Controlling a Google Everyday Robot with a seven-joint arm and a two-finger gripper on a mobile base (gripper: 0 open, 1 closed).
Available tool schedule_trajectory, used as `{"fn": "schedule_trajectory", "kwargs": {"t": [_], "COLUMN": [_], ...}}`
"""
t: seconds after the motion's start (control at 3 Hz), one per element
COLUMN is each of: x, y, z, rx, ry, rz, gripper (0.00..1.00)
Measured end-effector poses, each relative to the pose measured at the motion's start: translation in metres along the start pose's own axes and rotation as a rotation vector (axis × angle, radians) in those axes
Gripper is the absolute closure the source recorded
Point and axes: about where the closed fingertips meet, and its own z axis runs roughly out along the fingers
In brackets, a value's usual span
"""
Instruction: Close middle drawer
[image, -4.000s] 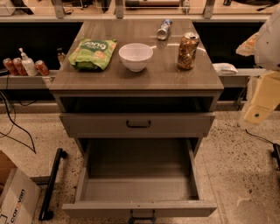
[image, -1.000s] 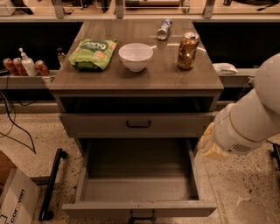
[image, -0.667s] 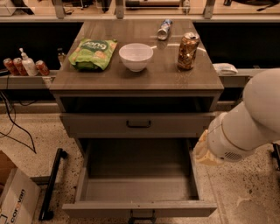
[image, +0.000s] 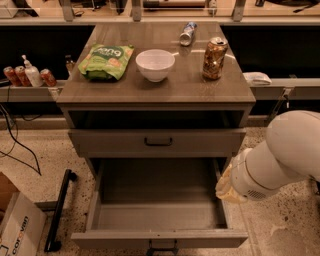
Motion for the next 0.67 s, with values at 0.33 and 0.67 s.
{"fn": "schedule_trajectory", "kwargs": {"t": [0.33, 0.67], "x": [-0.003, -0.001], "y": [0.011, 0.023], "z": [0.024, 0.051], "rx": [-0.032, -0.076], "ry": [-0.017, -0.045], "rz": [-0.004, 0.019], "gripper": [1.00, 1.00]}}
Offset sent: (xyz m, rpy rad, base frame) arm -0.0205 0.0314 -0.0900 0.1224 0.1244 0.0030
